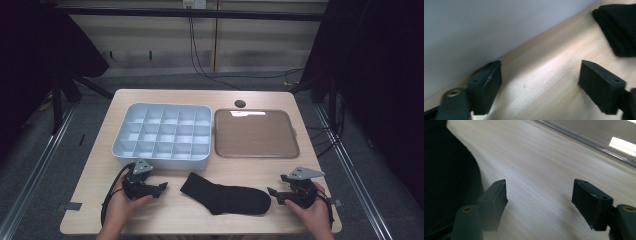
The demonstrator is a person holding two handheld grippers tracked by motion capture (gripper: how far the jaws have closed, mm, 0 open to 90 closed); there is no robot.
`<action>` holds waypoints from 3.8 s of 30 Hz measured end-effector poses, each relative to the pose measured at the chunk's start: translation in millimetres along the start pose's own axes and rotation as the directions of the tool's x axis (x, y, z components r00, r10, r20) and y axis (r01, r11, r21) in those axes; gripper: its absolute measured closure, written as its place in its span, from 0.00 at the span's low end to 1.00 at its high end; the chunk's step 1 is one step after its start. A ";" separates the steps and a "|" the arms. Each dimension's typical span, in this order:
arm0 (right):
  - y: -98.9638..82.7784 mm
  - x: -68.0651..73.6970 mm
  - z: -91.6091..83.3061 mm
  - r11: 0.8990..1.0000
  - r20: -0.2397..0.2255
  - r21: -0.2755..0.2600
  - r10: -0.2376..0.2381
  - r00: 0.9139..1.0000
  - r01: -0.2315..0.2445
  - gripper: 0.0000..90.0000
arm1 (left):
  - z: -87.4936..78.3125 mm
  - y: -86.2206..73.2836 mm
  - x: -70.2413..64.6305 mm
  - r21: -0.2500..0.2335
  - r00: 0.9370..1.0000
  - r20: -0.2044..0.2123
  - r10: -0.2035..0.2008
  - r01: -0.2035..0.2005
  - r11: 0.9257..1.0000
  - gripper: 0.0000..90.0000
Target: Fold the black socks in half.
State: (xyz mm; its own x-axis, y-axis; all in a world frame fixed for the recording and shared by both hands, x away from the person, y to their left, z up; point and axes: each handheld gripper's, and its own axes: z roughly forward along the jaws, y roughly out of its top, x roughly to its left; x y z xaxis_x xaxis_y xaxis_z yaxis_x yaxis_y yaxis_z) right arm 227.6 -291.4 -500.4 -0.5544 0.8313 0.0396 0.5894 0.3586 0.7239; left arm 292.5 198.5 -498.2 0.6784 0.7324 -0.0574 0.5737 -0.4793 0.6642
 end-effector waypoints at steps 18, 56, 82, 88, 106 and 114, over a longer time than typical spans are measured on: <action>-8.6 16.3 -20.7 0.995 -0.050 0.006 -0.095 0.994 0.095 0.74 | -1.2 32.4 -38.2 0.061 0.989 0.141 -0.044 0.036 0.997 0.36; -29.7 31.9 -31.8 0.993 -0.154 0.031 -0.110 0.982 0.117 0.98 | 32.5 58.2 -59.8 0.188 0.990 0.125 -0.064 0.040 0.981 0.66; -25.0 38.9 -27.1 0.989 -0.191 0.031 -0.133 0.973 0.141 1.00 | 24.0 65.8 -59.9 0.216 0.977 0.166 -0.131 0.094 0.972 0.89; -21.6 42.4 -23.7 0.988 -0.199 0.035 -0.141 0.970 0.151 1.00 | 16.5 68.0 -58.7 0.208 0.974 0.186 -0.130 0.091 0.974 0.90; -10.1 49.9 -7.3 0.987 -0.250 0.011 -0.155 0.956 0.163 1.00 | -5.6 68.9 -38.9 0.208 0.963 0.211 -0.169 0.124 0.970 0.89; -4.2 53.0 -1.1 0.984 -0.255 0.009 -0.172 0.951 0.180 1.00 | -12.8 66.7 -33.5 0.201 0.958 0.214 -0.192 0.149 0.968 0.89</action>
State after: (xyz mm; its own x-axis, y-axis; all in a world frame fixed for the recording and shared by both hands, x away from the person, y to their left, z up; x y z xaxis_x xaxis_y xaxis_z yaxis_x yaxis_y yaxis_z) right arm 195.1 -249.4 -500.6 -0.7788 0.6209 0.0893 0.4851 0.5059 0.7133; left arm 302.2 148.2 -442.5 0.6379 0.6898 -0.3424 0.7489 -0.4519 0.4847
